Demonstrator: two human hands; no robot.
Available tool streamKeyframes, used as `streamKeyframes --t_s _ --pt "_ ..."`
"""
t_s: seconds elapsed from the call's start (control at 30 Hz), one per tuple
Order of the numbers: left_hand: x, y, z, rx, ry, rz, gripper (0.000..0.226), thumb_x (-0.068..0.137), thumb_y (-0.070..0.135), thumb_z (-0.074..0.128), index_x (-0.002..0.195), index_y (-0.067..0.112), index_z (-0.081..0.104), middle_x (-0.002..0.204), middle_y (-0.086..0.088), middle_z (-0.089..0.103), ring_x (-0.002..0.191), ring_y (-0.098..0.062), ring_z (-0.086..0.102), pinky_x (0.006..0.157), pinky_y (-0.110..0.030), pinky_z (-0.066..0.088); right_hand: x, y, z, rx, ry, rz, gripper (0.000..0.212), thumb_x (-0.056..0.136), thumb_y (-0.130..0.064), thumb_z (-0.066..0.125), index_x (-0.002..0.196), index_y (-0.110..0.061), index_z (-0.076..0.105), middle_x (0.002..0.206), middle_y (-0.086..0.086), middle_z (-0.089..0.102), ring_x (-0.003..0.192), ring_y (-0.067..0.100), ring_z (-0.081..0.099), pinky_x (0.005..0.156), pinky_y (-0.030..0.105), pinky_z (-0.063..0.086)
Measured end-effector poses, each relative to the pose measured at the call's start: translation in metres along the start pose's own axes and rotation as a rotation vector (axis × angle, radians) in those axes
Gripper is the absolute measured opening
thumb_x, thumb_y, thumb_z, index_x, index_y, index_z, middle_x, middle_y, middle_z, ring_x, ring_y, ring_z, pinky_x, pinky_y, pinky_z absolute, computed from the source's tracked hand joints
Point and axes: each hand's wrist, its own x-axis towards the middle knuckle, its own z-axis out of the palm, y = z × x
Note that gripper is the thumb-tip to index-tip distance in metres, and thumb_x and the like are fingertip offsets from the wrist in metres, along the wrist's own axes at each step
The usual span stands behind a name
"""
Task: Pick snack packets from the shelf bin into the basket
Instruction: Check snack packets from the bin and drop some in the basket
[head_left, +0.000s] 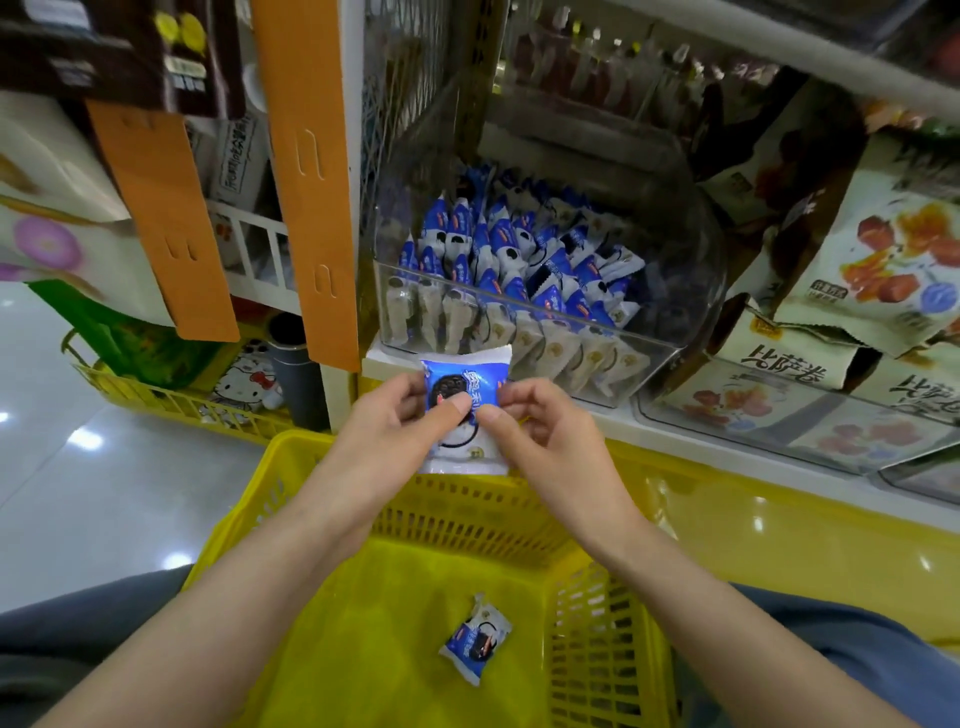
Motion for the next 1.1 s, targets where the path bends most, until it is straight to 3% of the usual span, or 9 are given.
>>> streamKeyframes --t_s 0.1,0.23,0.4,0.53,0.63,0.77,0.87,0.97,1.1 --pt "0.002 0.011 -0.003 -0.049 0.025 0.021 0.016 0.088 0.022 0.058 0.103 0.025 0.059 0.100 0.007 0.070 0.081 0.006 0.065 0.059 -0.006 0.045 0.005 -0.020 -0.016 -0.100 0.009 -0.188 0.012 0.084 -0.039 0.056 0.095 -0.035 0.054 0.086 -0.012 0.062 0.075 0.002 0.059 0.071 0.021 0.050" --pt "0.006 0.021 -0.010 -0.073 0.086 0.060 0.028 0.087 0.027 0.058 0.115 0.025 0.053 0.105 0.005 0.067 0.081 0.006 0.064 0.060 -0.007 0.045 0.048 -0.046 -0.044 -0.198 0.174 -0.353 0.018 0.088 -0.016 0.060 0.103 -0.024 0.053 0.090 -0.014 0.059 0.081 -0.003 0.056 0.073 0.009 0.046" --pt "0.009 0.027 -0.010 -0.115 0.120 0.073 0.034 0.087 0.027 0.059 0.120 0.022 0.051 0.108 0.004 0.067 0.094 -0.004 0.064 0.072 -0.017 0.045 0.129 -0.047 -0.064 -0.513 0.205 -0.219 0.021 0.090 -0.010 0.057 0.111 -0.008 0.058 0.102 0.005 0.063 0.089 0.011 0.057 0.071 0.000 0.040" --pt "0.009 0.028 -0.009 -0.146 0.127 0.063 0.036 0.087 0.026 0.059 0.121 0.022 0.051 0.111 0.002 0.066 0.097 -0.006 0.063 0.069 -0.015 0.045 0.167 -0.027 -0.070 -0.858 0.034 0.076 0.037 0.091 -0.020 0.057 0.123 -0.003 0.054 0.124 0.016 0.058 0.110 0.027 0.056 0.094 0.031 0.043" --pt "0.009 0.029 -0.010 -0.165 0.136 0.076 0.035 0.087 0.024 0.060 0.121 0.022 0.052 0.108 0.004 0.067 0.088 -0.001 0.065 0.061 -0.009 0.048 0.177 -0.021 -0.067 -0.738 -0.011 0.208 0.048 0.088 -0.026 0.062 0.127 0.000 0.051 0.121 0.018 0.060 0.109 0.028 0.058 0.097 0.037 0.045" --pt "0.007 0.029 -0.009 -0.159 0.117 0.078 0.034 0.088 0.024 0.059 0.121 0.023 0.052 0.107 0.007 0.067 0.091 0.002 0.065 0.068 -0.009 0.050 0.182 -0.017 -0.063 -0.749 0.034 0.297 0.049 0.085 -0.034 0.064 0.117 0.004 0.057 0.114 0.019 0.062 0.103 0.031 0.060 0.092 0.041 0.046" --pt "0.006 0.028 -0.008 -0.148 0.096 0.073 0.022 0.087 0.023 0.060 0.108 0.030 0.054 0.100 0.013 0.067 0.087 0.006 0.064 0.066 -0.007 0.050 0.184 -0.019 -0.063 -0.834 0.051 0.270 0.038 0.084 -0.030 0.066 0.102 0.004 0.065 0.106 0.020 0.066 0.096 0.030 0.063 0.089 0.041 0.049" --pt "0.005 0.028 -0.008 -0.125 0.096 0.067 0.017 0.088 0.026 0.059 0.103 0.030 0.057 0.096 0.015 0.068 0.084 0.009 0.063 0.067 -0.009 0.049 0.182 -0.021 -0.065 -0.761 0.098 0.232 0.027 0.082 -0.023 0.070 0.098 -0.001 0.068 0.104 0.014 0.067 0.092 0.023 0.062 0.084 0.031 0.048" --pt "0.005 0.029 -0.007 -0.111 0.129 0.071 0.007 0.089 0.029 0.055 0.095 0.027 0.059 0.077 0.013 0.063 0.059 0.012 0.056 0.052 -0.007 0.044 0.172 -0.030 -0.072 -0.547 0.306 0.128 0.027 0.083 -0.019 0.068 0.107 -0.008 0.065 0.107 0.009 0.066 0.090 0.014 0.059 0.080 0.023 0.046"
